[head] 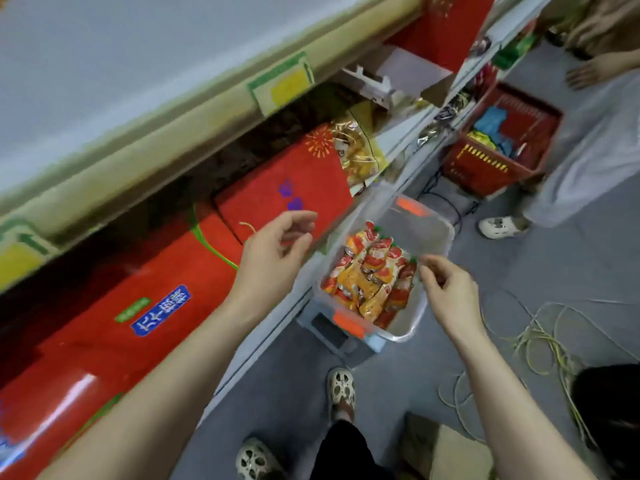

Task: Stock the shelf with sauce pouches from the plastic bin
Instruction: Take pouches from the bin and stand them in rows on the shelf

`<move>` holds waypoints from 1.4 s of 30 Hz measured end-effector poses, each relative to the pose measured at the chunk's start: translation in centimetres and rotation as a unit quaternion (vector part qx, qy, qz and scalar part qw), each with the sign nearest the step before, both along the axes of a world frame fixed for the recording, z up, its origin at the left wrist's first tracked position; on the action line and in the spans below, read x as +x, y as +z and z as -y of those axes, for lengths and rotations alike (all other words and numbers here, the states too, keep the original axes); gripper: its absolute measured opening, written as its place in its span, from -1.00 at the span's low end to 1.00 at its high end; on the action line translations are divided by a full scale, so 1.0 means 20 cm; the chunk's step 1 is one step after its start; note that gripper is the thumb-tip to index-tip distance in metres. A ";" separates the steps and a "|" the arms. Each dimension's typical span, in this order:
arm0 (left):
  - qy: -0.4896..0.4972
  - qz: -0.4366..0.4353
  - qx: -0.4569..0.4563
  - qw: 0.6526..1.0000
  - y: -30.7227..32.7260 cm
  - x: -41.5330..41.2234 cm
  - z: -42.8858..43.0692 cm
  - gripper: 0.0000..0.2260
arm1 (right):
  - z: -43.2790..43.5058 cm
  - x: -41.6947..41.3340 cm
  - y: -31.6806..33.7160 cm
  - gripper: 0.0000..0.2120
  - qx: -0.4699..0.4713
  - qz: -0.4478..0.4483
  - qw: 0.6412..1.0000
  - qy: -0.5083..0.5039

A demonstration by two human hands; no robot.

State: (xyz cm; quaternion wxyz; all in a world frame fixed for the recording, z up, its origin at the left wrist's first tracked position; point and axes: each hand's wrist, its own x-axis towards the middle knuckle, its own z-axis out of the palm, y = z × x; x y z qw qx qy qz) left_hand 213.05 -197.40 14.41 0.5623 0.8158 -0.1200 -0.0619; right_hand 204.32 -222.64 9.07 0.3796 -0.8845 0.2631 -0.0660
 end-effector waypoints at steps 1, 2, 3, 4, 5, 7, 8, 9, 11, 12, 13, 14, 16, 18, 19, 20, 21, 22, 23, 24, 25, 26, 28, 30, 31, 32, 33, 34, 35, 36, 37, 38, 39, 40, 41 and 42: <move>-0.014 -0.035 0.010 0.999 -0.12 0.03 0.10 -0.71 | 0.05 -0.01 -0.10 -0.79 0.019 -0.032 0.999 -0.007; -0.030 -0.073 0.019 0.997 -0.26 0.05 0.20 -0.70 | 0.10 -0.01 -0.21 -0.77 0.039 -0.061 0.997 -0.012; -0.049 -0.113 0.030 0.992 -0.38 0.08 0.30 -0.68 | 0.15 0.00 -0.31 -0.74 0.056 -0.088 0.994 -0.016; -0.062 -0.139 0.047 0.987 -0.52 0.11 0.39 -0.65 | 0.20 0.03 -0.42 -0.71 0.069 -0.111 0.991 -0.017; -0.072 -0.145 0.079 0.984 -0.66 0.14 0.48 -0.63 | 0.25 0.07 -0.52 -0.70 0.075 -0.132 0.988 -0.014; -0.104 -0.136 0.165 0.971 -0.91 0.22 0.63 -0.55 | 0.34 0.20 -0.73 -0.69 0.080 -0.167 0.983 -0.008; -0.117 -0.129 0.208 0.962 -1.01 0.26 0.70 -0.51 | 0.38 0.28 -0.84 -0.70 0.086 -0.179 0.980 -0.006; -0.127 -0.124 0.246 0.953 -1.10 0.31 0.76 -0.48 | 0.42 0.37 -0.94 -0.69 0.091 -0.190 0.978 0.001; -0.152 -0.106 0.300 0.936 -1.27 0.42 0.87 -0.46 | 0.46 0.55 -1.12 -0.60 0.089 -0.208 0.974 0.016; -0.168 -0.090 0.323 0.927 -1.34 0.47 0.91 -0.46 | 0.48 0.65 -1.21 -0.55 0.084 -0.213 0.973 0.018; -0.180 -0.076 0.342 0.919 -1.41 0.53 0.95 -0.45 | 0.49 0.74 -1.28 -0.51 0.082 -0.220 0.972 0.015; -0.188 -0.065 0.360 0.912 -1.47 0.59 0.99 -0.45 | 0.49 0.83 -1.35 -0.48 0.082 -0.230 0.970 0.008; -0.200 -0.047 0.391 0.897 -1.60 0.69 1.04 -0.42 | 0.48 0.97 -1.46 -0.38 0.089 -0.253 0.963 -0.017; -0.209 -0.030 0.423 0.881 -1.73 0.78 1.08 -0.38 | 0.47 1.06 -1.54 -0.27 0.082 -0.256 0.963 -0.032; -0.212 -0.016 0.432 0.876 -1.79 0.81 1.10 -0.35 | 0.47 1.09 -1.57 -0.25 0.076 -0.256 0.963 -0.036; -0.213 -0.007 0.435 0.875 -1.83 0.84 1.12 -0.34 | 0.48 1.10 -1.59 -0.23 0.077 -0.258 0.962 -0.040; -0.216 -0.003 0.440 0.872 -1.86 0.85 1.15 -0.34 | 0.50 1.11 -1.60 -0.21 0.087 -0.262 0.960 -0.047; -0.218 -0.005 0.454 0.864 -1.86 0.85 1.18 -0.34 | 0.52 1.10 -1.60 -0.19 0.101 -0.266 0.957 -0.057; -0.219 -0.012 0.478 0.851 -1.86 0.85 1.21 -0.35 | 0.54 1.09 -1.59 -0.22 0.111 -0.272 0.954 -0.065; -0.215 -0.012 0.502 0.837 -1.86 0.85 1.25 -0.37 | 0.56 1.08 -1.56 -0.30 0.115 -0.280 0.951 -0.068; -0.206 0.003 0.516 0.831 -1.87 0.85 1.27 -0.42 | 0.58 1.06 -1.53 -0.43 0.111 -0.285 0.950 -0.067; -0.197 0.025 0.528 0.826 -1.89 0.86 1.29 -0.46 | 0.59 1.03 -1.50 -0.56 0.100 -0.289 0.950 -0.063; -0.198 0.043 0.567 0.798 -1.94 0.88 1.33 -0.40 | 0.60 0.94 -1.46 -0.65 0.076 -0.306 0.947 -0.056; -0.167 0.046 0.589 0.789 -1.98 0.90 1.37 -0.44 | 0.59 0.87 -1.46 -0.57 0.060 -0.338 0.939 -0.040; -0.155 0.022 0.592 0.791 -1.96 0.91 1.38 -0.50 | 0.58 0.86 -1.48 -0.52 0.060 -0.351 0.934 -0.033; -0.150 -0.021 0.596 0.789 -1.92 0.93 1.41 -0.56 | 0.57 0.85 -1.50 -0.48 0.062 -0.360 0.931 -0.028; -0.149 -0.057 0.606 0.779 -1.92 0.95 1.42 -0.60 | 0.56 0.85 -1.50 -0.47 0.064 -0.365 0.928 -0.021; -0.157 -0.073 0.614 0.770 -1.95 0.96 1.42 -0.58 | 0.56 0.86 -1.50 -0.47 0.067 -0.370 0.927 -0.016; -0.167 -0.060 0.620 0.765 -1.96 0.97 1.41 -0.59 | 0.57 0.87 -1.50 -0.48 0.072 -0.372 0.925 -0.014; -0.180 -0.051 0.629 0.754 -1.96 0.98 1.41 -0.65 | 0.58 0.88 -1.49 -0.49 0.079 -0.374 0.924 -0.018; -0.188 -0.045 0.636 0.747 -1.94 0.99 1.42 -0.70 | 0.59 0.88 -1.48 -0.50 0.089 -0.374 0.923 -0.024; -0.190 -0.041 0.636 0.747 -1.91 0.98 1.42 -0.73 | 0.59 0.88 -1.47 -0.51 0.101 -0.371 0.922 -0.034; -0.191 -0.044 0.630 0.752 -1.88 0.98 1.43 -0.75 | 0.60 0.88 -1.46 -0.51 0.114 -0.366 0.922 -0.046; -0.194 -0.041 0.623 0.756 -1.86 0.96 1.42 -0.76 | 0.60 0.88 -1.45 -0.50 0.128 -0.358 0.923 -0.061; -0.200 -0.025 0.619 0.759 -1.83 0.94 1.41 -0.78 | 0.60 0.88 -1.44 -0.49 0.140 -0.347 0.924 -0.077; -0.207 0.006 0.612 0.763 -1.78 0.91 1.38 -0.79 | 0.60 0.88 -1.43 -0.50 0.149 -0.334 0.926 -0.094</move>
